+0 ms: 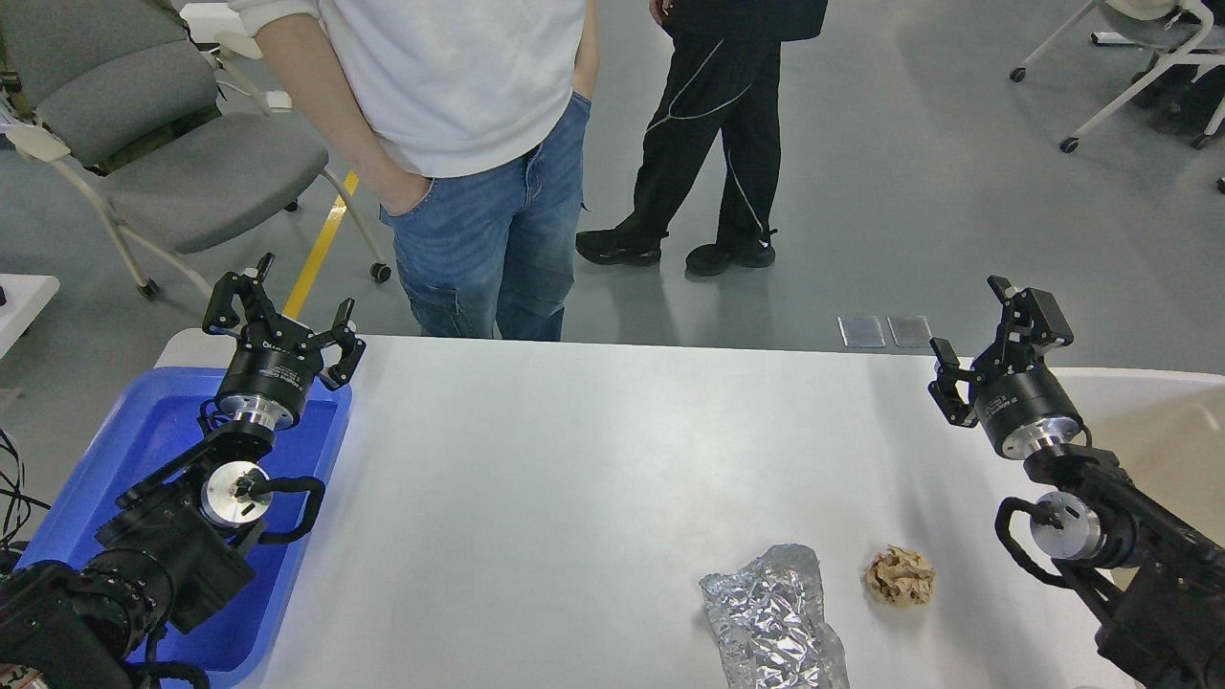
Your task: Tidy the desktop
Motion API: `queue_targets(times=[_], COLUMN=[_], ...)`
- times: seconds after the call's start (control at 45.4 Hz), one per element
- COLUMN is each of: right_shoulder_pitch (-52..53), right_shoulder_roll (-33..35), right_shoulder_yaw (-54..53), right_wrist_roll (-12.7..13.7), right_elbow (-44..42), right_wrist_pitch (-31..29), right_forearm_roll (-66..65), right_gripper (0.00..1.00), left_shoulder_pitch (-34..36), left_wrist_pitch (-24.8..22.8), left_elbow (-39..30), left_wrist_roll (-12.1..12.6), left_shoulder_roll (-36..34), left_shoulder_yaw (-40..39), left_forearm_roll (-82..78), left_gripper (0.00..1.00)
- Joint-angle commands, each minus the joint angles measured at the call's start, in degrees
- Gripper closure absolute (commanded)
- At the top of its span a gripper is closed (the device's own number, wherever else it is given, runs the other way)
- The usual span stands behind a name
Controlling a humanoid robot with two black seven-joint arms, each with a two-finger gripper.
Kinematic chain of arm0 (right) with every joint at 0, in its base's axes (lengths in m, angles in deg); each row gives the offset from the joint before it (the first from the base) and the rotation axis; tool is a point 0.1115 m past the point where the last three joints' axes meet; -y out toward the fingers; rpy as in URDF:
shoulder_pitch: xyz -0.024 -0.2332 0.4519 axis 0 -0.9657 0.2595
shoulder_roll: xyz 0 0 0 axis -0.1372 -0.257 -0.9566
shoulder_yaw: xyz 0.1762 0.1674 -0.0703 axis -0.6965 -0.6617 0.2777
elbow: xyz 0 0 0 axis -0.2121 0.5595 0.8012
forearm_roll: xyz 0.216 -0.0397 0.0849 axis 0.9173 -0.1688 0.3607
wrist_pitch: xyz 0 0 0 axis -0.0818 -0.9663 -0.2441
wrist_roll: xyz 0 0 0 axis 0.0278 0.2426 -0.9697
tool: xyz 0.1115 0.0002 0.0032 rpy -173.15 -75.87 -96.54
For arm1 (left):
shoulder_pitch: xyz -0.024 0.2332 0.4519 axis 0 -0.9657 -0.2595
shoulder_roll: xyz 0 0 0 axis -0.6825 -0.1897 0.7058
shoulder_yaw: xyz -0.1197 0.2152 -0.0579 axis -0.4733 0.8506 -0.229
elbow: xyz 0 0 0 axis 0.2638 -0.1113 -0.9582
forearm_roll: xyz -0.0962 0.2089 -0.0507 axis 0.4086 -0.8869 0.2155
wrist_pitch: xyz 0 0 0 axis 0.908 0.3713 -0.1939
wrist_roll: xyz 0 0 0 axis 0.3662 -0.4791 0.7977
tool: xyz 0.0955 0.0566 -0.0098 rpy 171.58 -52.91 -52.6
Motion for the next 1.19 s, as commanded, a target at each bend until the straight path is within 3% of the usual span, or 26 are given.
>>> queue_targets(times=[0.0, 0.33, 0.683, 1.035, 1.101, 1.167], right_shoulder_pitch=[-0.3, 0.1, 0.0, 0.2, 0.6, 1.4], right_shoulder_roll=[-0.7, -0.9, 1.4, 1.8, 2.6, 4.3], right_shoulder_yaw=[-0.2, -0.4, -1.1, 0.0, 0.9, 2.5], right_wrist_roll=[-0.1, -0.2, -2.3, -1.6, 0.5, 6.2], right_elbow=[-0.1, -0.4, 0.0, 0.7, 1.9, 3.8], right_wrist_pitch=[0.0, 0.1, -0.1, -0.2, -0.4, -0.1], right_forearm_roll=[-0.1, 0.6, 0.3, 0.7, 0.5, 0.4], right_gripper=[0.00, 0.00, 0.00, 0.00, 0.00, 0.00], left_shoulder_pitch=[0.0, 0.0, 0.0, 0.0, 0.0, 0.0], left_wrist_pitch=[0.0, 0.0, 0.0, 0.0, 0.0, 0.0], left_elbow=[0.0, 0.0, 0.0, 0.0, -0.1, 0.0], left_wrist_roll=[0.1, 0.1, 0.1, 0.1, 0.1, 0.1], left_shoulder_roll=[0.0, 0.0, 0.0, 0.0, 0.0, 0.0], left_shoulder_yaw=[0.0, 0.0, -0.1, 0.0, -0.1, 0.0], left_forearm_roll=[0.1, 0.1, 0.1, 0.1, 0.1, 0.1], left_gripper=[0.00, 0.00, 0.00, 0.00, 0.00, 0.00])
